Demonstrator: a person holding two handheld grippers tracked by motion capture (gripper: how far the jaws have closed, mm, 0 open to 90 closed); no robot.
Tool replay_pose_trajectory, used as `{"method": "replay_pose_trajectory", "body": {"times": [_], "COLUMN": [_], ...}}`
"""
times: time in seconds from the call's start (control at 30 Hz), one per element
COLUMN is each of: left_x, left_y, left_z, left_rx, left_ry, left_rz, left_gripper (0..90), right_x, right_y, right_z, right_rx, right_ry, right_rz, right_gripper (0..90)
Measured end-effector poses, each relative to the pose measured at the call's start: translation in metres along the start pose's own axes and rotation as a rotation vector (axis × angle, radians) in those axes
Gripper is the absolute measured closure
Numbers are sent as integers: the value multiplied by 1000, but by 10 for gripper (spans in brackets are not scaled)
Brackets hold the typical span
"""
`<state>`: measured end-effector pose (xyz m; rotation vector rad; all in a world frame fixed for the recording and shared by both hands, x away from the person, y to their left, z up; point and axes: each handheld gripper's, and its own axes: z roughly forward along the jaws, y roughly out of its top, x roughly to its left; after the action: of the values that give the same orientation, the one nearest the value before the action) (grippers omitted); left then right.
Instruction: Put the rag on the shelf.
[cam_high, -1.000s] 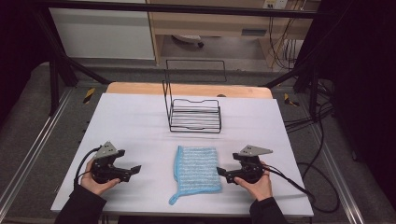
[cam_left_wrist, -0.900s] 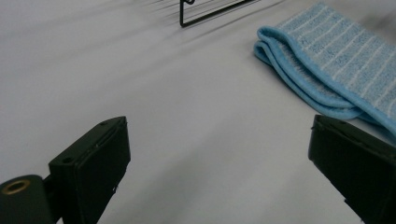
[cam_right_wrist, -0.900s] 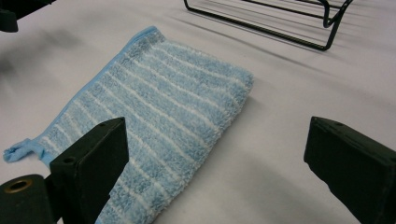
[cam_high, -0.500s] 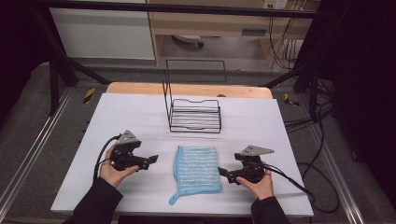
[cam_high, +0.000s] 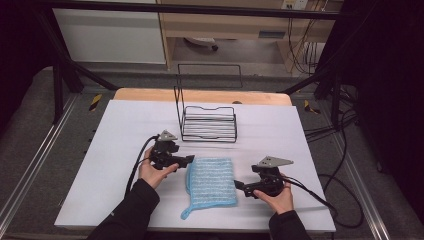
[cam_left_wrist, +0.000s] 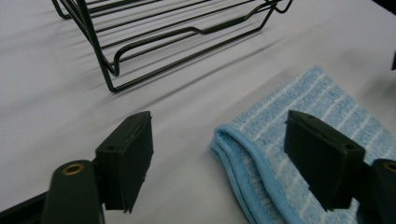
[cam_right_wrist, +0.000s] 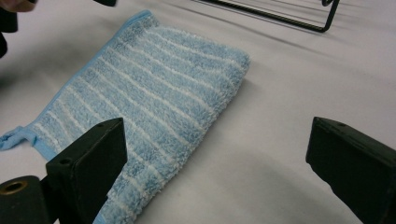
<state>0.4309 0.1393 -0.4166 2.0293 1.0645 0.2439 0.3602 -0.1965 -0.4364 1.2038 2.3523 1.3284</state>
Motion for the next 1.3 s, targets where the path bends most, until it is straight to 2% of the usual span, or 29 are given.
{"method": "replay_pose_trajectory", "body": {"times": [0.13, 0.3, 0.4, 0.67, 0.9, 1.1, 1.2, 1.3], "left_x": [0, 1, 0, 0, -2, -4, -5, -5], "left_y": [-3, -7, -11, -13, -13, -14, -14, -14], "left_z": [15, 25, 29, 33, 35, 35, 35, 35], "left_rx": [41, 63, 78, 81, 75, 75, 77, 80], "left_ry": [5, -15, -19, -39, -57, -58, -59, -54], "left_rz": [-10, -23, -15, -9, -5, -5, -12, -1], "left_gripper": [348, 463, 515, 590, 676, 747, 762, 766], "right_x": [0, 0, 0, -2, -5, -7, -10, -13], "right_y": [0, -1, 0, 1, 3, 7, 12, 20], "right_z": [0, 2, 1, 2, 3, 3, 4, 5], "right_rx": [1, 9, 8, 12, 9, -14, -28, -33], "right_ry": [3, 4, 5, 17, 20, 9, 1, -13], "right_rz": [-3, -5, 5, 2, 22, 33, 35, 25], "right_gripper": [60, 61, 63, 69, 66, 57, 46, 33]}}
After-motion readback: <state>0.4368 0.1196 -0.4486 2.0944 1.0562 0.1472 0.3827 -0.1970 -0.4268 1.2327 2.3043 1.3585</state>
